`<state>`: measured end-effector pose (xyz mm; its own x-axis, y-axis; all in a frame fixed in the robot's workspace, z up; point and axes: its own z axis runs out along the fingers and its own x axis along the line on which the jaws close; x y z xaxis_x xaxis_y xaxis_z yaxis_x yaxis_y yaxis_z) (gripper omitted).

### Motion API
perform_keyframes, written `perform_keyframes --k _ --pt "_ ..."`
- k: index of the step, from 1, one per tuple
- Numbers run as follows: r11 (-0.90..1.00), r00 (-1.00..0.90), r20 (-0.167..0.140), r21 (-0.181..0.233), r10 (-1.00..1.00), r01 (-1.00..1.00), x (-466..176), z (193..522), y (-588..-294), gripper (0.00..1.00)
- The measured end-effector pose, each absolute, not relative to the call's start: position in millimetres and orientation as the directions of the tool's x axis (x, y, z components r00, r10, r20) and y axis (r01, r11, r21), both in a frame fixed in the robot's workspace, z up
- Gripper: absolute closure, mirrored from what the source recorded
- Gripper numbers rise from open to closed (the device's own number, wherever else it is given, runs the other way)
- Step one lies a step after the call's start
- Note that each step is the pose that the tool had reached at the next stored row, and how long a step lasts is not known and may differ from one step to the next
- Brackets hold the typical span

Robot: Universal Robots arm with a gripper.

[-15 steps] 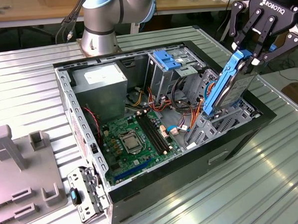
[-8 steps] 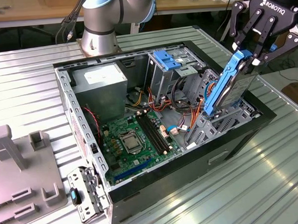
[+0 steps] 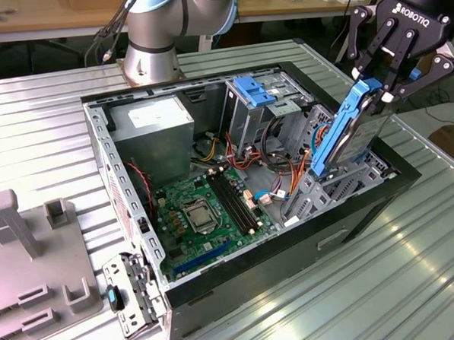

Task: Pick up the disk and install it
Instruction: 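Insert the disk into the insertion slot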

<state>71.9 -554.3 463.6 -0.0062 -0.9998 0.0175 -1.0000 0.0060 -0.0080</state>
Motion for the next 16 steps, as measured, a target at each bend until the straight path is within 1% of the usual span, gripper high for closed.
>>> perform_keyframes --k 16 --pt "0.028 -0.028 0.017 -0.008 -0.999 -1.0 71.4 456.1 -556.5 0.63"
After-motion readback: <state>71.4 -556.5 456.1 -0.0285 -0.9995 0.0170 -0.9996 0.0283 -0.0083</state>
